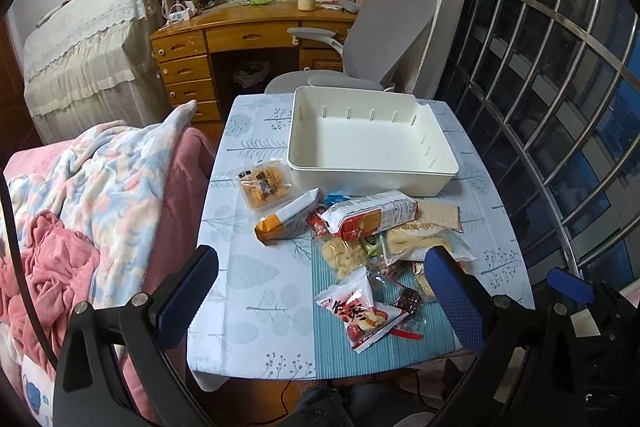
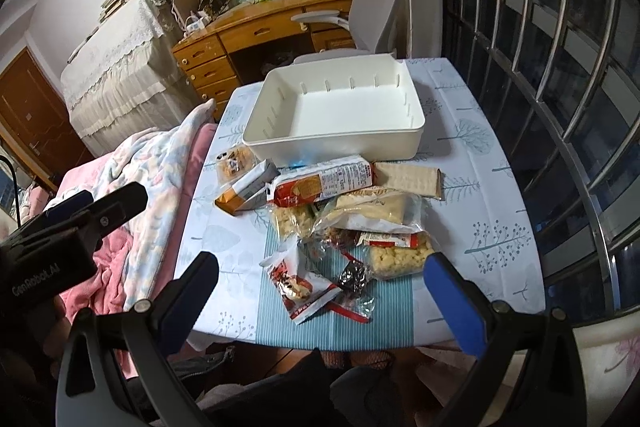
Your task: Organize snacks
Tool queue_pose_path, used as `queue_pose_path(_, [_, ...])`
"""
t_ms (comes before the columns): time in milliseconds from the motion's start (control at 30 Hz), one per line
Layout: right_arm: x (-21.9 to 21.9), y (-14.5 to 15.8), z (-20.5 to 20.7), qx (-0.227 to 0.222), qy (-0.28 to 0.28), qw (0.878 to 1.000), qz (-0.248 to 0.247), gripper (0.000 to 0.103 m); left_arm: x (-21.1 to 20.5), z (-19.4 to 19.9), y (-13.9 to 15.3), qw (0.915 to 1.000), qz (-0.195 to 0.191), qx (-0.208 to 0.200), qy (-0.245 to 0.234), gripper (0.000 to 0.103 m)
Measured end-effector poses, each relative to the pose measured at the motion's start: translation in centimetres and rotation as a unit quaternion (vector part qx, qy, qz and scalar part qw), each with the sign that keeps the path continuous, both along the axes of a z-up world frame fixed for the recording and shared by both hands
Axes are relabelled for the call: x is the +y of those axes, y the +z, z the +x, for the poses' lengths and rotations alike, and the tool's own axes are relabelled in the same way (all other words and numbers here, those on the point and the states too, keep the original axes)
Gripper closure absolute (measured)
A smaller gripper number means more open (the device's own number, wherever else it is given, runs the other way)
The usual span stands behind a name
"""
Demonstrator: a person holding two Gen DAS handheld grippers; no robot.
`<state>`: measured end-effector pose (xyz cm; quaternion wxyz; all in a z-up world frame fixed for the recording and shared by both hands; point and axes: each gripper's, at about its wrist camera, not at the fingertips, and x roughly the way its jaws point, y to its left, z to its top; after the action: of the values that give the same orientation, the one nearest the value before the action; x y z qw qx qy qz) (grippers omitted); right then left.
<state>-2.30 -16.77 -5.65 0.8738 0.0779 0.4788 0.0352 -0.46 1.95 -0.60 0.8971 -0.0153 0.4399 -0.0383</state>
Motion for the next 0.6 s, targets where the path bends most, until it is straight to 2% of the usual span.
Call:
queue_pose_path(300, [0.6, -0.3, -0.7, -0.019, -0.03, 0.999, 0.002, 0.0, 1.2, 0.2, -0.9, 0.9998, 0.0, 0.01, -0.016, 0.001])
queue_pose_path(600, [1.2, -1.1, -1.0, -0.006, -0.044, 0.999, -0.001, 0.0, 2.4, 0.8, -2.4, 0.999, -0.012, 0.037, -0.02, 0.001])
